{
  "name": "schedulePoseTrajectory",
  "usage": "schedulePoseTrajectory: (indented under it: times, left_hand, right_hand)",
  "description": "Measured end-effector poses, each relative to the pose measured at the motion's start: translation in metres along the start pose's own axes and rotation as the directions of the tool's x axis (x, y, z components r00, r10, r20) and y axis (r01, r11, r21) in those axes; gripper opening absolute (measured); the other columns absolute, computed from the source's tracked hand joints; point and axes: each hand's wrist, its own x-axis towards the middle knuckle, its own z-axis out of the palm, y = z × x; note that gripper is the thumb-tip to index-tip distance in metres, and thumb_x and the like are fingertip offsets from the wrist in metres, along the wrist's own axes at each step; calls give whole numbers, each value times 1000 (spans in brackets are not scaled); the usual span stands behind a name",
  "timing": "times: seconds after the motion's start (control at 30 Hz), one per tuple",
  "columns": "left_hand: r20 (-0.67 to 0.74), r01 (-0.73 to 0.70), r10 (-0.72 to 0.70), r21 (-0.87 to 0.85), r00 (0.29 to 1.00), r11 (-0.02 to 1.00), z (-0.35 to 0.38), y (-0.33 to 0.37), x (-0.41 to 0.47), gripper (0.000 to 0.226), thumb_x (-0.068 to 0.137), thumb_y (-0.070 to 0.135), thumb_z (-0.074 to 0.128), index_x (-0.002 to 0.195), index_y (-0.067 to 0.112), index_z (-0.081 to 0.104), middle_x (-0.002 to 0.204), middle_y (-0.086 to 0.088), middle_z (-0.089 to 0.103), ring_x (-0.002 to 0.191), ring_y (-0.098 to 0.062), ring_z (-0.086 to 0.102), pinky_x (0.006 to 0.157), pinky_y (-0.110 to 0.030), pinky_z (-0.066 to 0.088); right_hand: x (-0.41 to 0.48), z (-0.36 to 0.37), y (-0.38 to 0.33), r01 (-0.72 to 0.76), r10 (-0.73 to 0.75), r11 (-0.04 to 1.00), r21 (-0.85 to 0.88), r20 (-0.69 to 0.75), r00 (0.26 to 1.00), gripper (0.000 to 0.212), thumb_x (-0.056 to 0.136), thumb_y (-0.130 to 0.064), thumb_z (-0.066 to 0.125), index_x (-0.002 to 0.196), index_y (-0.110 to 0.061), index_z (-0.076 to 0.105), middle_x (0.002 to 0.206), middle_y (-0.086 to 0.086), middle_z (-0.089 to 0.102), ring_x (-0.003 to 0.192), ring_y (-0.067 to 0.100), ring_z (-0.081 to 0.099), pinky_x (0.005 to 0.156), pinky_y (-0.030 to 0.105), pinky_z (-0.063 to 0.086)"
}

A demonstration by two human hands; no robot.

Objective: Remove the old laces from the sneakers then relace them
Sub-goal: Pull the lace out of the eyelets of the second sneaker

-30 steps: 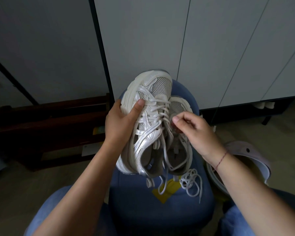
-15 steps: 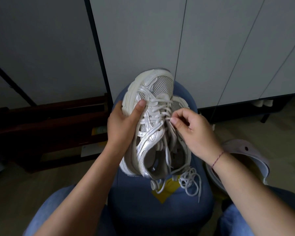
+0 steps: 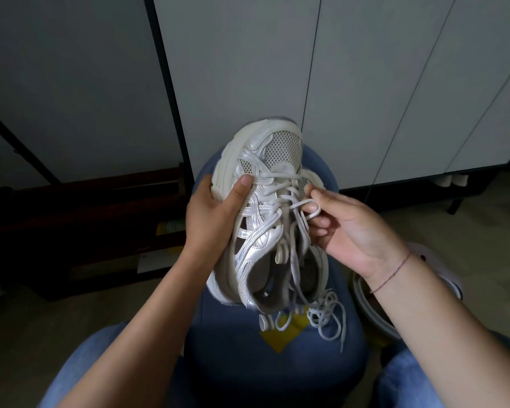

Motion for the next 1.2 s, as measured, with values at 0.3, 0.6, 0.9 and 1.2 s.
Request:
schedulePoseTrajectory:
  times: [0.3,0.6,0.9,1.2]
  left_hand:
    - [-56,38,-35,55,998,998,-4,-4,3,58,76,62,69,121,28,61,109,12,71,100,-4,67,93,-32,54]
    - [-39,24,-22,39,999,999,-6,-2,3,62,75,62,68,125,26,60,112,11,71,101,-5,68,92,-29,54]
    - [5,39,-39,-18,999,999,-3,-4,3,57,73,62,68,119,29,61,109,10,72,98,-4,69,90,-30,56]
    - [-74,124,-126,-32,989,992,-6,-11,8,65,74,68,68,121,23,64,109,8,73,99,-7,69,96,-37,54]
  right_hand:
    - [4,-9,18,243,-282,759,-604,30,959,25,67,-29,71,86,-14,66,84,-2,66,81,7,60,76,17,49]
    - [6,-9,13,285,-398,714,-640,-37,916,14,90,-16,60,78,-10,63,69,-5,67,70,5,62,72,18,48]
    - [7,-13,3,-143,143,986,84,6,990,14,82,-24,61,76,-13,54,55,-8,41,44,2,31,49,14,28]
    - [12,-12,26,236,-237,933,-272,30,971,44,58,-35,84,93,-13,72,97,4,72,96,13,65,86,22,50]
